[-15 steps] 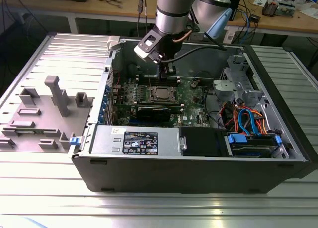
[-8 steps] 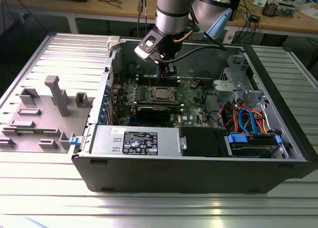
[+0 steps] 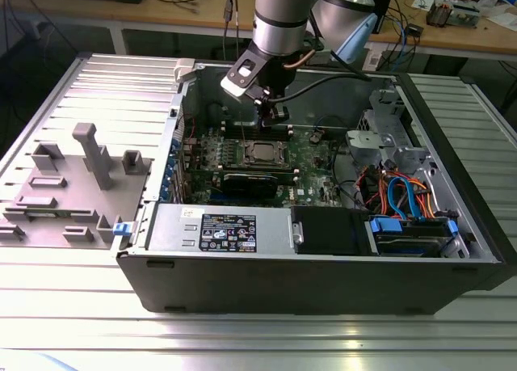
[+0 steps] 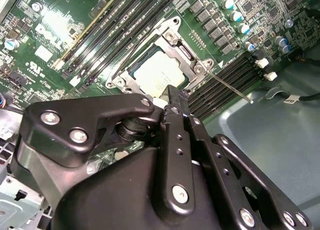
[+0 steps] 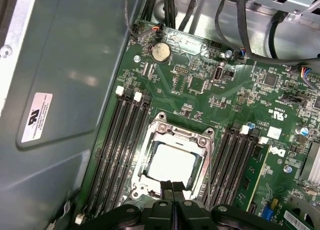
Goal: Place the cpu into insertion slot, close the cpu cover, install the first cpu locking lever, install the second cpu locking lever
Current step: 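Install the first cpu locking lever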
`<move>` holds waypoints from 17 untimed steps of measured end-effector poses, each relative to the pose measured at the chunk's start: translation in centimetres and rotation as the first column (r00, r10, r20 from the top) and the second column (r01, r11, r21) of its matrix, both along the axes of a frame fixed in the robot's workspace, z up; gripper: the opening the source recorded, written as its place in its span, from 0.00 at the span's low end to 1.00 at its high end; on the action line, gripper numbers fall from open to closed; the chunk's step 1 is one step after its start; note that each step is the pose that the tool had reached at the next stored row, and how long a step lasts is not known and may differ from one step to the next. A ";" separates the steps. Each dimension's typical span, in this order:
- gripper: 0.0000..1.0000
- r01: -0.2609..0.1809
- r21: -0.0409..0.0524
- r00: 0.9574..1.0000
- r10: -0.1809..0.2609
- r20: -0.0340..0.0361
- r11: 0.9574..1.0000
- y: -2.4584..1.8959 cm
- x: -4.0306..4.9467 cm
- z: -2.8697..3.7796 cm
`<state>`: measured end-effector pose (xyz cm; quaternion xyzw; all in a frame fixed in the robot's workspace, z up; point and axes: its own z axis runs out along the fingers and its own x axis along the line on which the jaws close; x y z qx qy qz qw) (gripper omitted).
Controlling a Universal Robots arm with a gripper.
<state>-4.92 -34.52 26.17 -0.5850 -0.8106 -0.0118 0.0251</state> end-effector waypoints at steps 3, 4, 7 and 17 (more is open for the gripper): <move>0.11 -0.001 0.000 1.000 0.001 0.000 1.000 0.00 0.00 0.00; 0.11 -0.001 0.000 1.000 0.001 0.000 1.000 0.00 0.00 0.00; 0.11 -0.002 0.000 1.000 0.002 0.000 1.000 0.00 0.00 0.00; 0.11 -0.029 0.000 1.000 0.029 0.000 1.000 0.00 0.00 0.00</move>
